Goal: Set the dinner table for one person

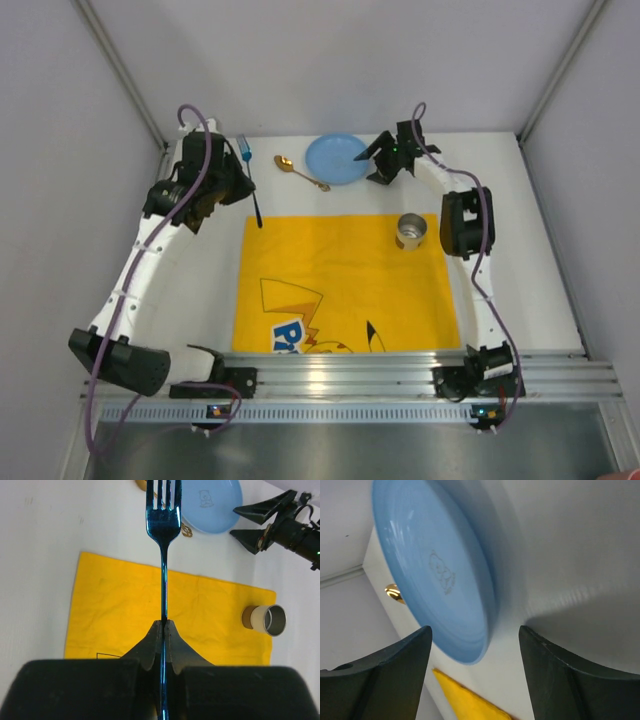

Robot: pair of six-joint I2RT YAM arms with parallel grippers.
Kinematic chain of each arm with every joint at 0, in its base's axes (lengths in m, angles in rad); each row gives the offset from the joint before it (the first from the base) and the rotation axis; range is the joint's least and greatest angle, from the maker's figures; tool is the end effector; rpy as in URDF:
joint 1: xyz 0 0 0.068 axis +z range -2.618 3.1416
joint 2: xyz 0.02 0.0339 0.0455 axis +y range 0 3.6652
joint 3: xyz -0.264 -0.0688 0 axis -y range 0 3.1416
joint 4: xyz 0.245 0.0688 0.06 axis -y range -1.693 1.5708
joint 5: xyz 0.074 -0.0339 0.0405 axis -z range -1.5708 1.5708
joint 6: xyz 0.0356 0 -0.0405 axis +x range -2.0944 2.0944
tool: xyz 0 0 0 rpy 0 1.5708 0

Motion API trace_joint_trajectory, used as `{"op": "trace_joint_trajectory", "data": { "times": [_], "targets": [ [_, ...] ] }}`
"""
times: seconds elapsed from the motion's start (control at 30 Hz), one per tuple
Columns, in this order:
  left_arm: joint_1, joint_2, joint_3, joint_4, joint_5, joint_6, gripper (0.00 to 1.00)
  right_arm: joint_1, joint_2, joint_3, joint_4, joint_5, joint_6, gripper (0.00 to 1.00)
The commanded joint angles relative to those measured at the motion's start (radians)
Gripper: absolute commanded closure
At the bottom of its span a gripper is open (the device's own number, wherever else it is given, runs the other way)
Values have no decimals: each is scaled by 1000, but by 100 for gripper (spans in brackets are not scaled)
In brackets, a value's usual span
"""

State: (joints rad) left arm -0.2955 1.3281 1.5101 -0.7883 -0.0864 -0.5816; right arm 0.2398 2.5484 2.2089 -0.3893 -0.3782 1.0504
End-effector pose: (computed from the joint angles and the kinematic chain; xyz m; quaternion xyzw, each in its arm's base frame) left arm 0.2655 -0.0776 0.4107 -0.1460 0.8732 -0.1621 0.4357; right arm 0.5504 0.1481 0.1647 0.2829 0.8541 0.3784 0.2176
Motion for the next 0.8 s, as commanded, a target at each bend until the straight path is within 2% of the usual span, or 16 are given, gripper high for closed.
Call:
{"op": "trace_joint_trajectory", "data": {
  "times": [0.0,0.23,0.47,0.57,0.6,0.67,0.7,0.77],
  "targets": [
    [-2,-85,-8,-58,-56,3,100,16,38,38,3,25,11,29],
    [-2,-181,-90,-120,-78,-20,100,21,75,81,1,67,25,31],
    [-2,-210,-133,-144,-72,-37,100,53,99,132,1,140,23,43],
    [-2,-208,-146,-147,-56,-38,100,59,128,170,1,147,28,58],
    [-4,-210,-152,-147,-44,-40,100,58,133,178,1,147,33,70],
    [-4,-208,-172,-149,-33,-44,100,58,142,186,1,145,34,82],
    [-5,-208,-179,-152,-24,-47,100,59,144,184,1,144,34,92],
    [-7,-211,-201,-154,-16,-52,100,59,147,180,9,131,40,100]
  ]
}}
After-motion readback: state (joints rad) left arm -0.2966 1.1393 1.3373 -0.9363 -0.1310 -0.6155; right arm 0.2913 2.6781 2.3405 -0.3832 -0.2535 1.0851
